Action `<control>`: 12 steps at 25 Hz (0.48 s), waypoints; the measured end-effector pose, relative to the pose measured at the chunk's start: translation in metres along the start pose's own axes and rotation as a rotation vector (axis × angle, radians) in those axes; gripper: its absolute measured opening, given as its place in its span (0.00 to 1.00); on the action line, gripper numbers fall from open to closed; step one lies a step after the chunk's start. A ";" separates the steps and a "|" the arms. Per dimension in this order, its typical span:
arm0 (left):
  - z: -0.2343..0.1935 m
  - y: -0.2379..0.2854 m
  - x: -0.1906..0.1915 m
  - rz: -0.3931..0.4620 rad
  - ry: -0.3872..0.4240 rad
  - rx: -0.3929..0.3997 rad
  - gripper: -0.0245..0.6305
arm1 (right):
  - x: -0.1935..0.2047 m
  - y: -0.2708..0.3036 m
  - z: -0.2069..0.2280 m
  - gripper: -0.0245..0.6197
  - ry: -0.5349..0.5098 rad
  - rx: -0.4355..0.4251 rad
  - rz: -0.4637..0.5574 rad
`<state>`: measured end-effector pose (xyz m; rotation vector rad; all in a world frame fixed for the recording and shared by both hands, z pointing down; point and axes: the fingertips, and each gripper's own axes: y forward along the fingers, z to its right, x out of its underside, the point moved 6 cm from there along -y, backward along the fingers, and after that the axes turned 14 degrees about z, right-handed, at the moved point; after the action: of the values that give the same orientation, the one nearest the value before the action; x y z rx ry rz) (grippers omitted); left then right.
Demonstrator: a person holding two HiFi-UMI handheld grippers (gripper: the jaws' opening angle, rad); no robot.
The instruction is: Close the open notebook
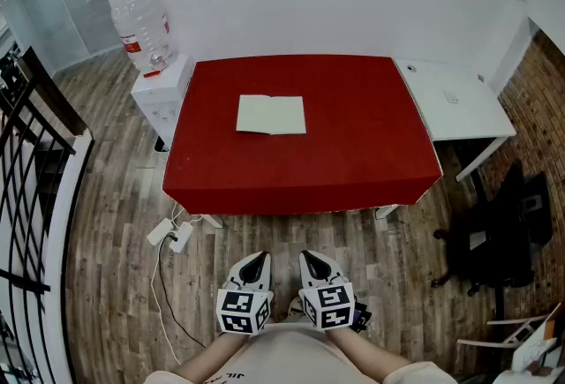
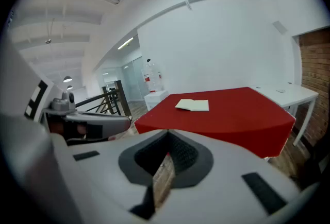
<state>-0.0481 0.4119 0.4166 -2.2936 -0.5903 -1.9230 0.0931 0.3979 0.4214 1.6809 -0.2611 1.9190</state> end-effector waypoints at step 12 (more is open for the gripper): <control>-0.017 0.051 -0.001 -0.009 -0.010 -0.006 0.04 | 0.000 0.044 0.029 0.05 0.018 0.009 -0.022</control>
<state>-0.0464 0.3590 0.4283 -2.3095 -0.5970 -1.9213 0.0941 0.3474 0.4368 1.6649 -0.2271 1.9208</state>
